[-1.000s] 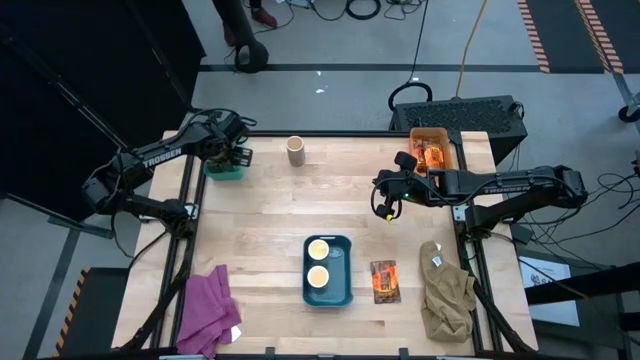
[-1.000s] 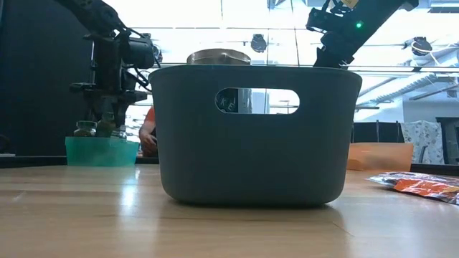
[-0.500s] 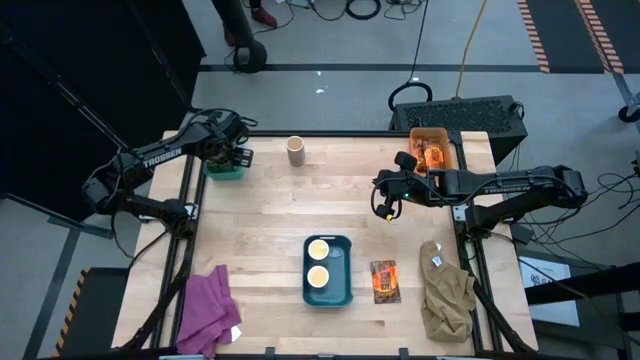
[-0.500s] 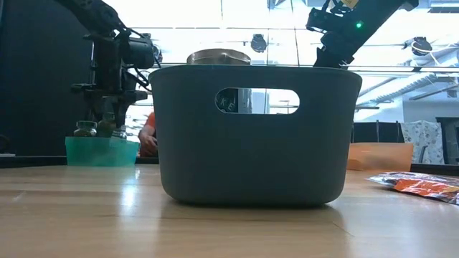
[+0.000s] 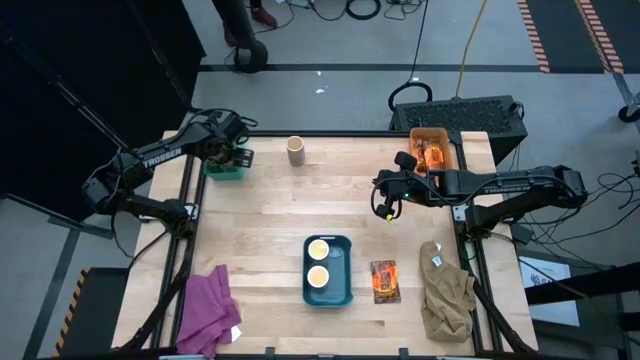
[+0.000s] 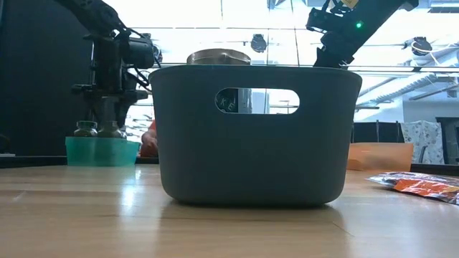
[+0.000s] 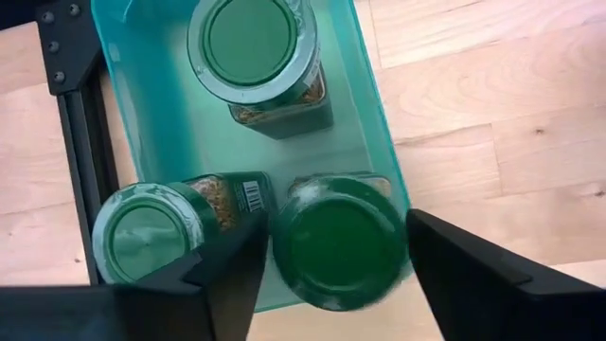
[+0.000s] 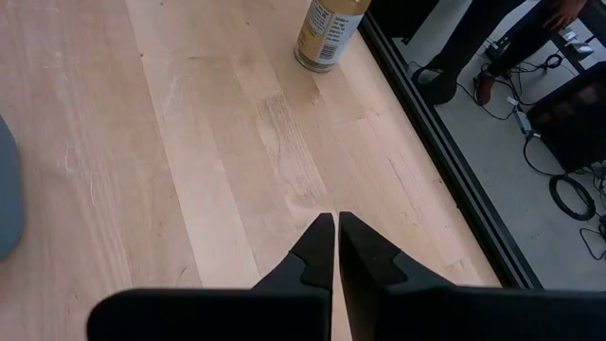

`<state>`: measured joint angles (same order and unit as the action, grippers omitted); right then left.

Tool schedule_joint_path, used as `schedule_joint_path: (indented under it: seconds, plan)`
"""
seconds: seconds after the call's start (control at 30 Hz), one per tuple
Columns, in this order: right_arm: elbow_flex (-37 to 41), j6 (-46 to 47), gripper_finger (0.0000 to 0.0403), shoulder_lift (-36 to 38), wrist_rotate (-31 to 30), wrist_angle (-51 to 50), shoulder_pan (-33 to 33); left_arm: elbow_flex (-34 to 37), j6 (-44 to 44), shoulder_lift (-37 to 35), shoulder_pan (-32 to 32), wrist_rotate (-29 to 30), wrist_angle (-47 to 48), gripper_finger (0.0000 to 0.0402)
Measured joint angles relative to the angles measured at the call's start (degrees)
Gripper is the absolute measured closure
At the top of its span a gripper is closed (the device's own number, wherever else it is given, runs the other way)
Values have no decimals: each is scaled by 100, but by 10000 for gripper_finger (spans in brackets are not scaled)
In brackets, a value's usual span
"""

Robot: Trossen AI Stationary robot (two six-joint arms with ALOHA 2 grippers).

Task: Sort spices by type
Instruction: Put the green seasoning bottle into the light blue bin

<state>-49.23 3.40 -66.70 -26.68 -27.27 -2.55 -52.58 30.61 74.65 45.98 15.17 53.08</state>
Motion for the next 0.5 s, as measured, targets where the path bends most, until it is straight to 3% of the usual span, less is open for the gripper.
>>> schedule_joint_path:
  seconds: [0.23,0.5]
  plan:
    - [0,44,403,0,-1,0,2,0,15,0,2,174,-2,90]
    - [0,44,403,0,-1,0,2,-2,-551,-87,2,144,134,84]
